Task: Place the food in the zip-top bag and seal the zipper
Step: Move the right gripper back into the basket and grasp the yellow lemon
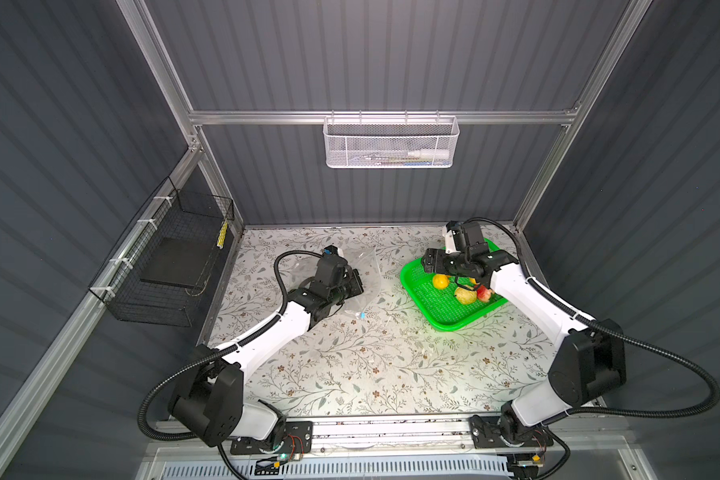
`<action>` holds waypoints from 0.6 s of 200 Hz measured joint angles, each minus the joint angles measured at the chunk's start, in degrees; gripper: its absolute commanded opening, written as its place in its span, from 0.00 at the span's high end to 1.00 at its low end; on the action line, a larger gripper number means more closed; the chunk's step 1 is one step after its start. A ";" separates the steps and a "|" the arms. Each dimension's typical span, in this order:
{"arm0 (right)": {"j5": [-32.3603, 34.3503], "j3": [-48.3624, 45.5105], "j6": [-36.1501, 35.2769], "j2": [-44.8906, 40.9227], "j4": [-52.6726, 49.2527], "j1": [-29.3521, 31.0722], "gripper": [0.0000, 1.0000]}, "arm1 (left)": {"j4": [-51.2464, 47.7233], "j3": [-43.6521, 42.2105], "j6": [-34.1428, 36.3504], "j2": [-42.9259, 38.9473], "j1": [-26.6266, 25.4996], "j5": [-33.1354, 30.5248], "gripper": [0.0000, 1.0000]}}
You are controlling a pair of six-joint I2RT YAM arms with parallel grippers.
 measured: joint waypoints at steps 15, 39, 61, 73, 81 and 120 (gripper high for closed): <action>3.08 0.61 -2.36 2.32 -3.26 -0.04 0.13 | 0.04 0.00 -0.02 0.00 0.00 0.00 1.00; 7.50 2.80 -6.62 7.15 -7.34 0.00 0.12 | 0.42 0.00 -0.20 0.00 0.00 0.00 1.00; 10.73 5.81 -10.60 11.37 -10.05 0.00 0.11 | 0.46 0.00 -0.17 0.00 0.00 -0.02 1.00; 12.33 8.04 -12.70 13.75 -10.95 0.00 0.11 | 0.46 0.00 -0.17 0.00 0.00 -0.02 1.00; 13.31 9.29 -13.68 15.08 -11.34 0.00 0.11 | 0.44 0.00 -0.17 0.00 0.00 -0.04 1.00; 16.17 14.78 -17.59 21.05 -12.61 0.00 0.12 | 0.39 0.00 -0.15 0.00 0.00 -0.42 1.00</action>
